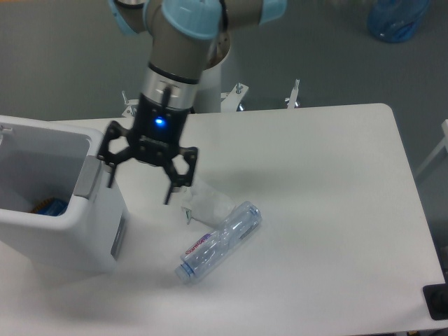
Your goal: Open the trash can
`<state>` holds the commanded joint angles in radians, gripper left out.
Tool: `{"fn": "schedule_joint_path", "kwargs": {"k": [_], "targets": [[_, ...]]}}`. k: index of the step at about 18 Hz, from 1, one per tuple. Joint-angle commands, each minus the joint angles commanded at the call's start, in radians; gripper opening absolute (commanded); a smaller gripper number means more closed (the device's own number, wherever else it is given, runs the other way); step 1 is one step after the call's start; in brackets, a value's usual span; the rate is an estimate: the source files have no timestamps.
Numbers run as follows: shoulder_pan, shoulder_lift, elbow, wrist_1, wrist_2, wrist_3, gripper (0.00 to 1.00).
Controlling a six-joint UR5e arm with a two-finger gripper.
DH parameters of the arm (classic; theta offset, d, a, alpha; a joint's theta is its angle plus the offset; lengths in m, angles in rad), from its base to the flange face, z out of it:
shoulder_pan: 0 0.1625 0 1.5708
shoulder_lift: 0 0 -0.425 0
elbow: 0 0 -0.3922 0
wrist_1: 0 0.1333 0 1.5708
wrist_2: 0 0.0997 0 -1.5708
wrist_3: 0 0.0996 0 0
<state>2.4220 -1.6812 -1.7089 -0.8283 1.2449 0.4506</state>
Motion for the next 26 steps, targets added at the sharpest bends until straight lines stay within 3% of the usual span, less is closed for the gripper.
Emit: {"fn": "schedule_joint_path", "kwargs": {"k": [2,5,11,14,17,26], "targets": [[0.031,-0.008,0.006,-0.002,0.101,0.077,1.0],[0.1,-0.072,-0.003,-0.002,0.198,0.203,1.0],[0.235,-0.161,0.012,0.0,0.203,0.424,1.0],[0.25,-0.199,0.038,-0.002,0.206,0.551,1.0],[0.284,-0.284,0.075,0.0,0.224,0.667,1.0],[0.29,-0.287,0.044,0.0,0.277,0.715,1.0]]}}
